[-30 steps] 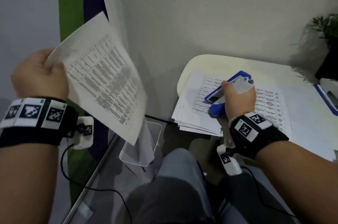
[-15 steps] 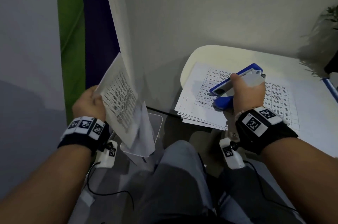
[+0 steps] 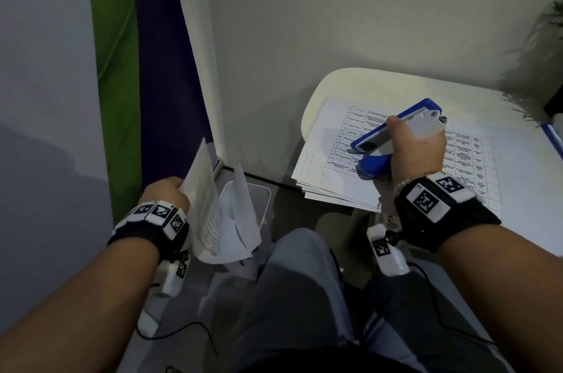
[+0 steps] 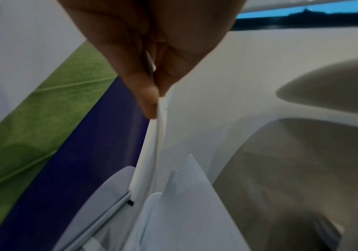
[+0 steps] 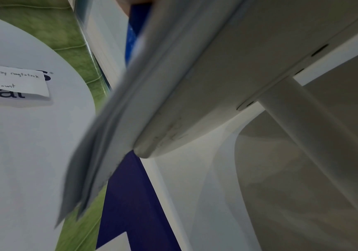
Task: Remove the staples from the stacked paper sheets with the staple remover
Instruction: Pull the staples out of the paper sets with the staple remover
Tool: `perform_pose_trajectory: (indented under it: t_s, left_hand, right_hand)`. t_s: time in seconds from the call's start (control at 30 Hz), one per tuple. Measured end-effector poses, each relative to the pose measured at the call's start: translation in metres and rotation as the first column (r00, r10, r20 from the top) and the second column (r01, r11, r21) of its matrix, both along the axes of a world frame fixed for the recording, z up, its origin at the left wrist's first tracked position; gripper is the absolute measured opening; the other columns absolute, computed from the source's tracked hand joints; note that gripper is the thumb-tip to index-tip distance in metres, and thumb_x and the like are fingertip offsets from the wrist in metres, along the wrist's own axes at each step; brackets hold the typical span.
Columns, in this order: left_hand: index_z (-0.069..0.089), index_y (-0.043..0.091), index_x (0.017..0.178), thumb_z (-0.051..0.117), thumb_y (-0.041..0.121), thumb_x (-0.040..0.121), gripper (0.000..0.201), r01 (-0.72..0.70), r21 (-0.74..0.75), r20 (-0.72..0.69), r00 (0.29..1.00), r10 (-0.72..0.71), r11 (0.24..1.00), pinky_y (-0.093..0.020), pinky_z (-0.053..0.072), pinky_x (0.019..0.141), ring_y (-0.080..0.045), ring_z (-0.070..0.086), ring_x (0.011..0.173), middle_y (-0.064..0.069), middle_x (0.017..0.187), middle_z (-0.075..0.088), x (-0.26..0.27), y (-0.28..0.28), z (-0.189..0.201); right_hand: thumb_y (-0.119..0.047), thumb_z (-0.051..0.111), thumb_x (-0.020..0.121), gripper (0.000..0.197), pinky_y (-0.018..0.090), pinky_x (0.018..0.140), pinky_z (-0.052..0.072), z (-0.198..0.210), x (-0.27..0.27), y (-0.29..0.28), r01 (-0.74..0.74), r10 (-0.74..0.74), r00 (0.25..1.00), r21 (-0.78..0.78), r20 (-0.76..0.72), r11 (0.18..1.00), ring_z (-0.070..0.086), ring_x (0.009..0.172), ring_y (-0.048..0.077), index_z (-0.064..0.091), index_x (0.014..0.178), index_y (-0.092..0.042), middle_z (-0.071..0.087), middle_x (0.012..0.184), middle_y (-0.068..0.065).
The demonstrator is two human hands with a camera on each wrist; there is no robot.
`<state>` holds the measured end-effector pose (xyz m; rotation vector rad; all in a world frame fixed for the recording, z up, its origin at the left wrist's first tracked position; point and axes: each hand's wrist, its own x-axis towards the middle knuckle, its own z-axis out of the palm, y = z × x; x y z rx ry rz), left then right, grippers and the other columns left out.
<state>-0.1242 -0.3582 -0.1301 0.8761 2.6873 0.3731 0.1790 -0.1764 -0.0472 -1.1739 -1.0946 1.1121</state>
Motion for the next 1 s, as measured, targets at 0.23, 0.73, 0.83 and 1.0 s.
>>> perform_pose_trajectory:
  t_s: [0.23,0.73,0.83,1.0]
  left_hand:
    - [0.054,0.011,0.129,0.045,0.008,0.093,0.037,-0.006,0.327,-0.076,0.997,0.033,0.945,-0.034,0.047,0.083,-0.035,0.058,0.102,-0.018,0.119,0.061,0.015,0.006,0.0]
    - [0.068,0.015,0.111,0.06,0.023,0.089,0.025,0.193,0.505,0.144,0.942,-0.303,0.841,-0.025,0.045,0.093,-0.014,0.063,0.1,-0.001,0.108,0.069,0.112,0.053,0.042]
    - [0.071,0.017,0.104,0.062,0.03,0.087,0.023,0.246,0.507,0.149,0.919,-0.365,0.826,-0.028,0.048,0.091,-0.013,0.064,0.094,0.003,0.097,0.071,0.141,0.066,0.06]
    - [0.066,0.021,0.095,0.072,0.029,0.077,0.02,0.214,0.414,0.126,0.949,-0.288,0.885,-0.034,0.053,0.085,-0.014,0.064,0.084,0.006,0.086,0.065,0.15,0.076,0.071]
  right_hand:
    - [-0.021,0.069,0.082,0.029,0.022,0.059,0.043,-0.001,0.001,0.001,0.006,-0.006,1.0,0.005,0.016,1.0,0.049,0.061,0.005,0.042,0.073,-0.025,0.05,0.07,-0.007]
    - [-0.023,0.069,0.082,0.025,0.02,0.056,0.042,-0.003,0.002,0.003,-0.007,0.007,1.0,-0.032,-0.005,0.999,0.051,0.063,0.007,0.047,0.089,-0.015,0.051,0.074,-0.006]
    - [-0.023,0.068,0.083,0.025,0.017,0.053,0.041,-0.001,0.002,0.003,-0.003,0.003,1.0,-0.05,-0.002,0.999,0.05,0.062,0.006,0.047,0.092,-0.014,0.051,0.074,-0.005]
    - [-0.019,0.068,0.084,0.025,0.006,0.038,0.035,0.001,0.003,0.002,-0.007,0.006,1.0,-0.05,-0.016,0.999,0.047,0.057,0.003,0.047,0.097,-0.01,0.049,0.072,-0.005]
